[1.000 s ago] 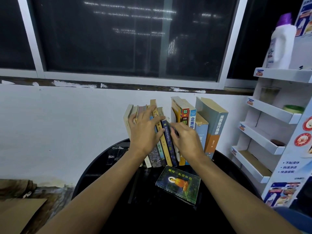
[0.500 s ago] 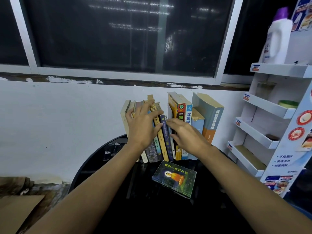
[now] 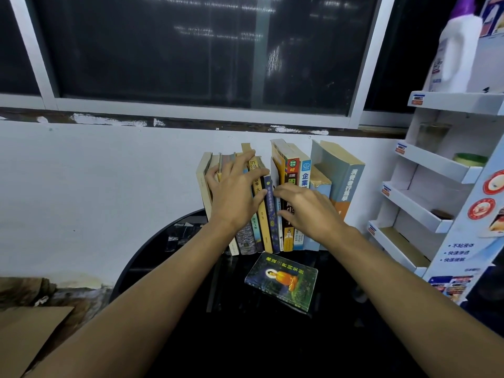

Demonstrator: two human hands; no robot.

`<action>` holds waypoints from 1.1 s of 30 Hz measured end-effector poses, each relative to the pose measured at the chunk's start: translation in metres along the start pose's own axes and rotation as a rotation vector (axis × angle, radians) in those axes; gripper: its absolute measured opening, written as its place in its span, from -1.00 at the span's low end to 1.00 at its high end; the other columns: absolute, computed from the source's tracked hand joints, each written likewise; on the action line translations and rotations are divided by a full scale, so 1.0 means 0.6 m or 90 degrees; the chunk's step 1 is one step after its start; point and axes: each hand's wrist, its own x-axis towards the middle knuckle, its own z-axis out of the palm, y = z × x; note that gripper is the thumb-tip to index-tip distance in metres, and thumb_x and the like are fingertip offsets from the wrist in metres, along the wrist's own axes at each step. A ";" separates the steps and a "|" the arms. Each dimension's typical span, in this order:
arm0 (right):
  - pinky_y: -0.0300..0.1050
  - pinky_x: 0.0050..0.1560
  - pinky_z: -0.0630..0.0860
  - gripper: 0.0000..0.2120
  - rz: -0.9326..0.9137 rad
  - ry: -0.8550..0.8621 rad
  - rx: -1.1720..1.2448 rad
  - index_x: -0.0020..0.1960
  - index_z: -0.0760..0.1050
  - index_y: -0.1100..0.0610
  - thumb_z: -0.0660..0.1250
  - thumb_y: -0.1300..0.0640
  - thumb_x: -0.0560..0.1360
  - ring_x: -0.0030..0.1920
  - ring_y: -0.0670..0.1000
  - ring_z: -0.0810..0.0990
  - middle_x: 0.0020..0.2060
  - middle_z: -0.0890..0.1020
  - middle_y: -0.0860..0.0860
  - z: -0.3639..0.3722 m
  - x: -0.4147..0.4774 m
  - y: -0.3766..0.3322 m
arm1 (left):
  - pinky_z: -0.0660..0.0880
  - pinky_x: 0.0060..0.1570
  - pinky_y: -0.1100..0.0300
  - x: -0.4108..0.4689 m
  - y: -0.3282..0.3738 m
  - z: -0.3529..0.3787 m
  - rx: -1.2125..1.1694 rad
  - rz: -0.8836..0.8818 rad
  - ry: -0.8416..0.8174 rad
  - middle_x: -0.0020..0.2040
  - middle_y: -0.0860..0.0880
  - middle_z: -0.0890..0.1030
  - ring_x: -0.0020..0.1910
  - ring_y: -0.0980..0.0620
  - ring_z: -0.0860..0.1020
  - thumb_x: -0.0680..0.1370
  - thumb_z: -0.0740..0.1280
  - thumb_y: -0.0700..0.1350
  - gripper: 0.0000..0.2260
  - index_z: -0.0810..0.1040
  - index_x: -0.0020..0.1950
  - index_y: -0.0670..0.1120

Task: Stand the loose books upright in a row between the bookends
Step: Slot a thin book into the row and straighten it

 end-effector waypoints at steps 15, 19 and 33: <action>0.18 -0.03 0.62 -0.54 -0.004 -0.016 0.004 0.43 0.41 0.04 0.39 0.10 0.56 0.12 0.15 0.60 0.37 0.44 -0.10 0.022 -0.010 0.005 | 0.12 0.40 -0.15 0.002 0.000 0.004 0.024 0.001 -0.009 0.58 0.09 0.28 0.53 0.00 0.25 0.53 0.46 0.10 -0.61 0.56 0.35 0.22; 0.16 -0.11 0.63 -0.47 -0.021 -0.039 -0.031 0.51 0.30 0.03 0.34 0.10 0.58 0.08 0.16 0.62 0.43 0.35 -0.09 0.021 -0.015 0.005 | 0.11 0.40 -0.16 0.001 -0.001 0.000 0.023 0.005 -0.016 0.59 0.09 0.26 0.54 0.00 0.23 0.53 0.46 0.09 -0.60 0.55 0.36 0.22; -0.04 -0.11 0.60 -0.61 -0.037 -0.058 0.058 0.41 0.40 -0.01 0.28 -0.06 0.60 0.02 -0.04 0.59 0.26 0.43 -0.11 -0.002 -0.112 0.000 | 0.12 0.37 0.02 -0.075 0.016 -0.024 -0.187 0.092 -0.001 0.42 0.10 0.45 0.46 0.07 0.33 0.58 0.39 -0.11 -0.71 0.60 0.29 0.09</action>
